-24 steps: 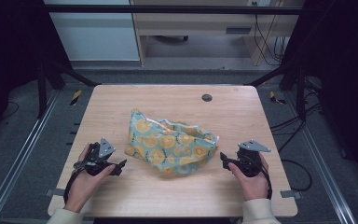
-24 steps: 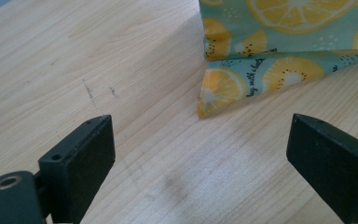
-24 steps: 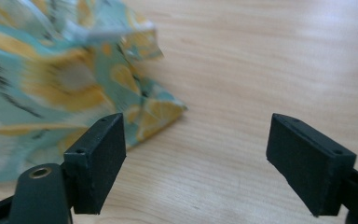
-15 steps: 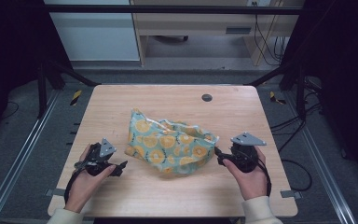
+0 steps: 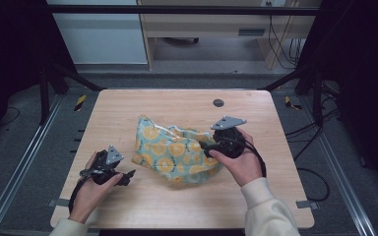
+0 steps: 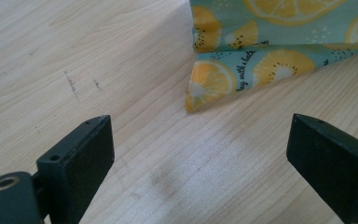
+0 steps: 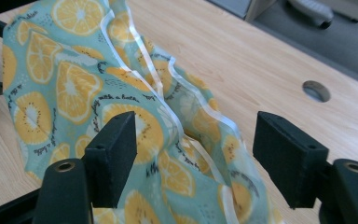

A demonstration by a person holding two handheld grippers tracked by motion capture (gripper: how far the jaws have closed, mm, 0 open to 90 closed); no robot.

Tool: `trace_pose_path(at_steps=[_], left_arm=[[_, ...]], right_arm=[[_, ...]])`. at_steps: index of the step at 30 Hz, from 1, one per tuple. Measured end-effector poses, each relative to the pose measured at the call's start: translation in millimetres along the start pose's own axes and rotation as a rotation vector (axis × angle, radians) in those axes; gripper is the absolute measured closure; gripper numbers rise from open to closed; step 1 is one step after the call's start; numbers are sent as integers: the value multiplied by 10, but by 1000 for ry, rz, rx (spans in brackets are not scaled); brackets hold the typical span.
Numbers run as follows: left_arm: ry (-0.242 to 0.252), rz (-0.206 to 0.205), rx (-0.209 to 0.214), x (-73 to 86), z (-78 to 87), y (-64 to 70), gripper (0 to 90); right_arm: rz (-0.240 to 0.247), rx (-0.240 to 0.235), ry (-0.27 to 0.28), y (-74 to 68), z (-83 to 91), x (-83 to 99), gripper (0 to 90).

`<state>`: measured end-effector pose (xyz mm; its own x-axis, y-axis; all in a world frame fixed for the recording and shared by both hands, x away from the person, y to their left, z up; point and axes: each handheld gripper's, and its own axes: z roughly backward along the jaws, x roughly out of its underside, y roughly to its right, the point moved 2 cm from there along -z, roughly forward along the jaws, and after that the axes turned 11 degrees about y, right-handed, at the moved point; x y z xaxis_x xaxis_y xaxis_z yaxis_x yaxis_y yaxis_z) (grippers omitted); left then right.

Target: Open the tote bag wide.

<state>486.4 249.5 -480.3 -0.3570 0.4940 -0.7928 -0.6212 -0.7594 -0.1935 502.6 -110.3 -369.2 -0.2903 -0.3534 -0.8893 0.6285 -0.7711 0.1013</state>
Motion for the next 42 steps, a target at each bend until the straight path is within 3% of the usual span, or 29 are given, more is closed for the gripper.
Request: trace_pose_path(at_steps=[1,5,6,7,8,10,12,13,16,17,21,22,23,25,31,35,42], left_arm=[[1,6,6,-7,2,6,71],[5,24,17,-16,14,15,71],[6,26,22,-14,18,16,71],[3,28,24,-10,22,19,71],[1,28,24,-6,29,16,71],[0,44,37,1,49,3,79],[-3,66,51,1,59,-8,86],[-2,69,61,-9,65,-13,86],[-18,57,73,-77,111,-39,102],[-14,52,77,-113,137,-45,110],[8,38,67,-259,221,-95,126],[15,43,68,-293,243,-103,126],[24,43,65,-324,268,-112,126],[29,38,64,-379,310,-113,126],[-17,-21,56,-516,367,-84,129],[-29,-27,68,-615,354,-108,140],[-31,-78,55,-892,344,-105,179]], right_arm=[[1,-28,-23,-6,-86,2,296],[-11,-70,-55,-73,-165,53,309],[-15,-82,-64,-102,-178,75,373],[-1,-109,-72,-145,-191,111,560],[-1,-109,-72,-145,-191,111,560],[8,-146,-70,-208,-177,125,773],[1,-159,-46,-222,-149,95,846],[1,-159,-46,-222,-149,95,846],[-6,-186,26,-261,-40,8,888],[4,-213,70,-336,53,-24,892],[24,-265,115,-560,185,46,892],[24,-265,115,-560,185,46,892],[29,-291,131,-684,242,113,892],[38,-307,132,-746,264,154,892],[70,-346,95,-988,302,411,885],[57,-381,55,-1047,250,609,878],[36,-377,42,-1051,183,760,871]])
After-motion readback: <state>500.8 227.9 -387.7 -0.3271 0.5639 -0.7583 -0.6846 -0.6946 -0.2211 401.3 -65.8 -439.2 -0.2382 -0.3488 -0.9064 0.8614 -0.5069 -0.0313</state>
